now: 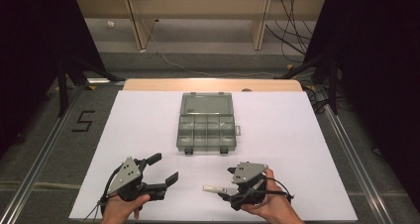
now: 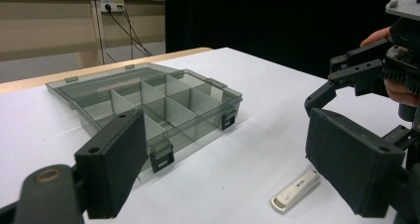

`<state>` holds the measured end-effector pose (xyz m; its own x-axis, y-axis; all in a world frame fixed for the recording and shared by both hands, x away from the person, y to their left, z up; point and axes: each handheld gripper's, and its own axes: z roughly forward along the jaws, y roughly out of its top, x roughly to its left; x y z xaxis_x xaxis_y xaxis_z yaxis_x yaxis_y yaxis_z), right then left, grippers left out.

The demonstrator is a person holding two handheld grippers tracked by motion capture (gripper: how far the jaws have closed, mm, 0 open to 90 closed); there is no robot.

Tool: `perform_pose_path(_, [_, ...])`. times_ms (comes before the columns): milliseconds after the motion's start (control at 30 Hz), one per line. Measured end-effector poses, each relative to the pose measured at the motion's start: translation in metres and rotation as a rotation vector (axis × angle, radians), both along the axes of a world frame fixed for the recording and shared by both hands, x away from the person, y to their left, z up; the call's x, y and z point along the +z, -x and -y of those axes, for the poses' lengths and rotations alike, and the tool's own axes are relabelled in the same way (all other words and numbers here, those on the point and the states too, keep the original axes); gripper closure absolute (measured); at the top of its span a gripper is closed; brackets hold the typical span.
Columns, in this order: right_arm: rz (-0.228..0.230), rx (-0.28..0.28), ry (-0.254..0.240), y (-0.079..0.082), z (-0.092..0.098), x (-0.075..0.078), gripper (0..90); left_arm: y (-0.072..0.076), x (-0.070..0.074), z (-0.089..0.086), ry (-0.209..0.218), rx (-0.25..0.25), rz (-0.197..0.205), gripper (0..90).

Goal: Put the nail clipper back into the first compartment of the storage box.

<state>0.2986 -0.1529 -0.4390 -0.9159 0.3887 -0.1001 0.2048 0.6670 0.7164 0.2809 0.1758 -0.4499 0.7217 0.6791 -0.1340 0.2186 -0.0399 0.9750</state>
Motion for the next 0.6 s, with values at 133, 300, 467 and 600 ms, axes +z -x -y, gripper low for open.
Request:
perform_pose_path(133, [-0.002,0.007,0.021,-0.003,-0.006,0.001,25.5,0.000,0.000,0.000,-0.003,0.004,-0.003,16.0])
perform_pose_path(300, [-0.009,0.021,0.082,-0.008,-0.014,0.001,27.1,0.000,0.000,0.000,0.003,-0.003,0.000,16.0])
perform_pose_path(467, [-0.019,0.052,0.127,-0.012,-0.021,0.003,28.6,0.000,0.000,0.000,0.003,-0.003,-0.002,16.0])
perform_pose_path(600, [-0.046,0.089,0.190,-0.018,-0.027,0.001,32.4,0.000,0.000,0.000,0.008,-0.003,-0.003,16.0])
